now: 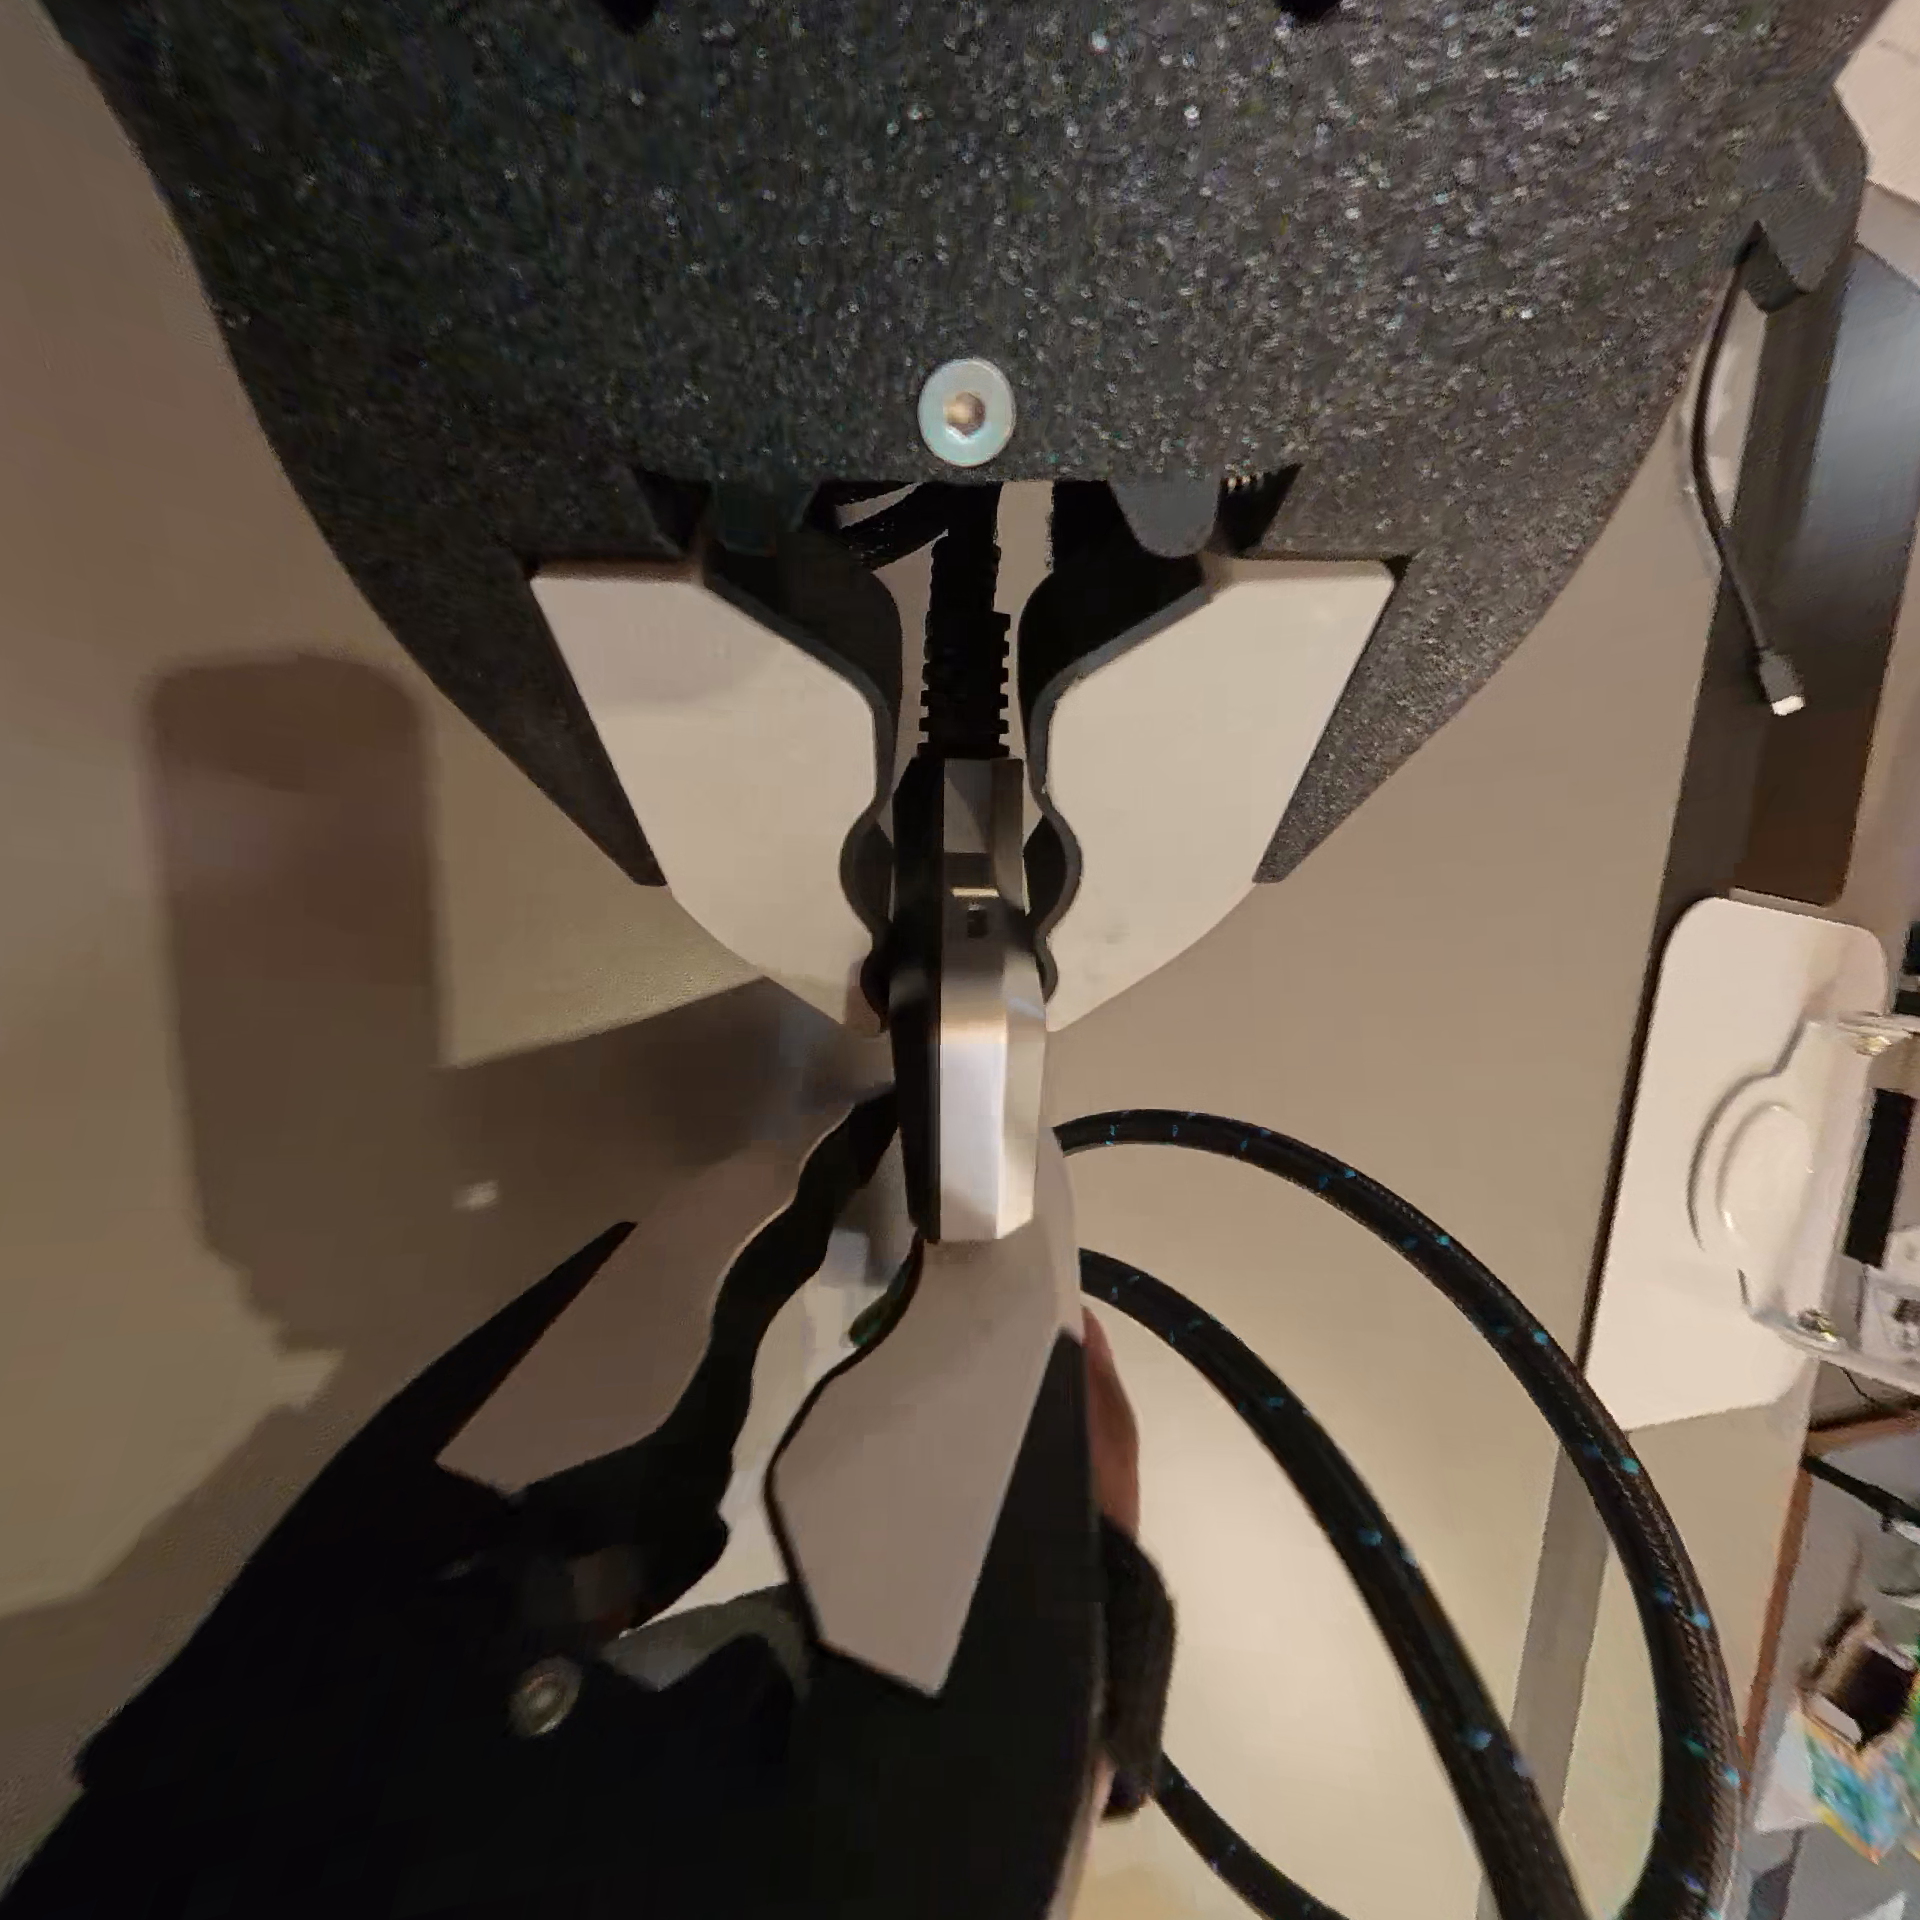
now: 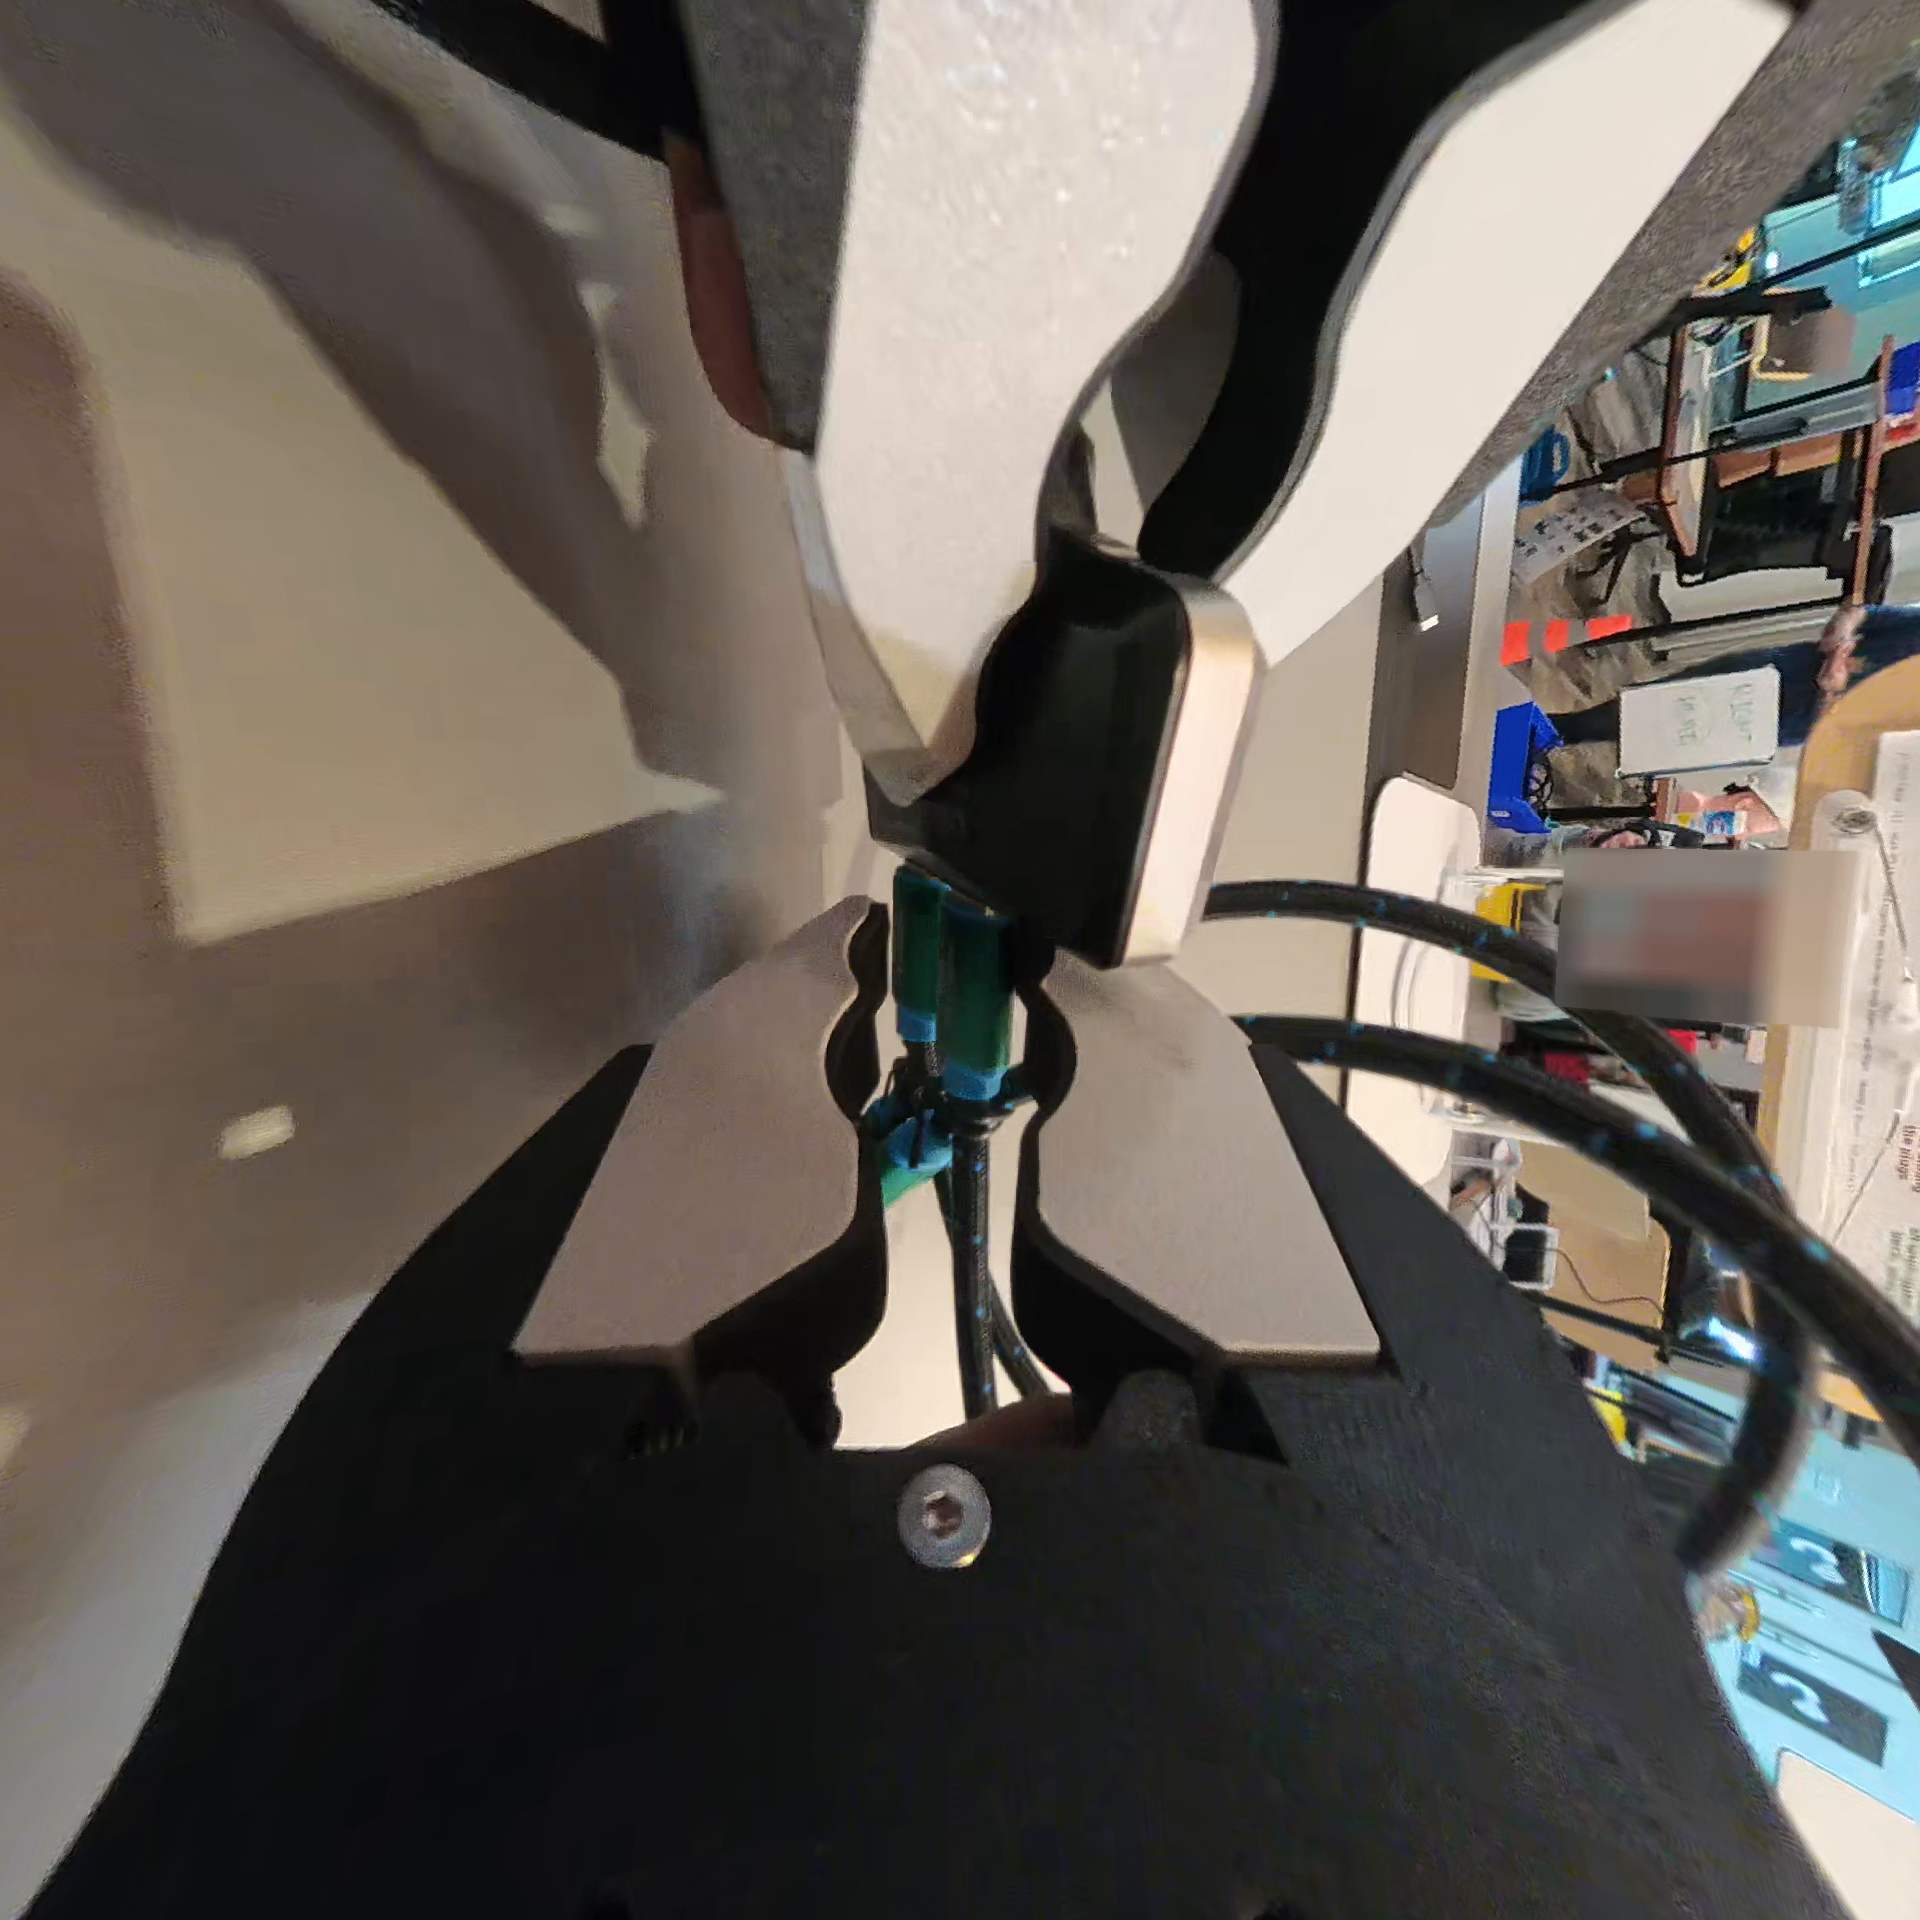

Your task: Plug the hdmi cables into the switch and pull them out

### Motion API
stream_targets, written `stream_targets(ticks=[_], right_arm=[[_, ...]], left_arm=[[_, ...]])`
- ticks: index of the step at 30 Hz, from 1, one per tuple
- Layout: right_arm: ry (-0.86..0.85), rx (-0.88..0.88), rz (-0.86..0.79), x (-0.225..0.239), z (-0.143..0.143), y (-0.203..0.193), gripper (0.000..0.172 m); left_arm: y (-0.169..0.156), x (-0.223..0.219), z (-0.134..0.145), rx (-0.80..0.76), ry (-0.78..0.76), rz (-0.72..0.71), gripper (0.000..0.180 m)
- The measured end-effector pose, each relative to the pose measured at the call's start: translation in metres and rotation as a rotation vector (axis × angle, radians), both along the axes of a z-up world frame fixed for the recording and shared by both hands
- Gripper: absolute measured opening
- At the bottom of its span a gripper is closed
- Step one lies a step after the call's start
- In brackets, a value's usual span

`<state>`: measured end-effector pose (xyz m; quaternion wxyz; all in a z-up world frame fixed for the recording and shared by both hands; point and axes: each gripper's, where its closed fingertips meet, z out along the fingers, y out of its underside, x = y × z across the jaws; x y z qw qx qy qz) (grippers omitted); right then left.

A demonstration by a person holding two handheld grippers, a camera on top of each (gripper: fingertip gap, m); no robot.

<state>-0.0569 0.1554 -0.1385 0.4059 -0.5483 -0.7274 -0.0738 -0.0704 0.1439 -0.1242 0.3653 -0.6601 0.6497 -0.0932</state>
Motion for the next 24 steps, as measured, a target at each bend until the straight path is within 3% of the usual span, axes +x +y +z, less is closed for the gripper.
stream_targets(ticks=[1, 6, 13, 24], right_arm=[[-0.004, -0.002, -0.003, -0.001, -0.001, 0.001, 0.019], [-0.008, -0.010, -0.002, -0.002, -0.001, 0.002, 0.012], [0.021, 0.046, 0.053, 0.001, 0.001, -0.003, 0.012], [0.034, 0.108, 0.022, 0.016, 0.001, -0.003, 0.013]], left_arm=[[-0.001, 0.000, 0.000, 0.025, 0.006, -0.015, 0.022], [0.000, -0.004, -0.003, 0.213, 0.079, -0.068, 0.022], [-0.005, -0.003, -0.003, 0.344, 0.092, -0.104, 0.023], [-0.003, 0.010, -0.006, 0.419, 0.086, -0.089, 0.023]])
